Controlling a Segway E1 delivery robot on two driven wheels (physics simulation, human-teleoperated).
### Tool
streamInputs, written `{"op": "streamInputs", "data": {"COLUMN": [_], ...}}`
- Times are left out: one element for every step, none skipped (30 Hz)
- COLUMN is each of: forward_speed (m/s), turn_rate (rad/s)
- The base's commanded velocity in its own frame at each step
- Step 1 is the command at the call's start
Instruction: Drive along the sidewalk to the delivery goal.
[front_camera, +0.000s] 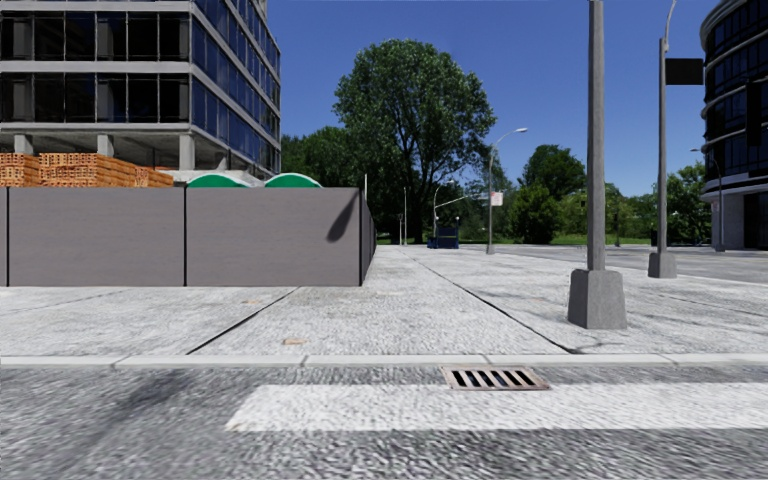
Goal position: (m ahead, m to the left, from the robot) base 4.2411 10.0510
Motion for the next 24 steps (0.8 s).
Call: {"op": "streamInputs", "data": {"forward_speed": [2.00,2.00,2.00,2.00,2.00,2.00,2.00,2.00,2.00,2.00,2.00,2.00,2.00,2.00,2.00,2.00,2.00,2.00,2.00,2.00,2.00,2.00,2.00,2.00], "turn_rate": [-0.01,-0.01,-0.01,-0.01,-0.01,-0.01,-0.01,-0.01,-0.01,-0.01,-0.01,-0.01,-0.01,-0.01,-0.01,-0.01,-0.01,-0.01,-0.01,-0.01,-0.01,-0.01,-0.01,0.00]}}
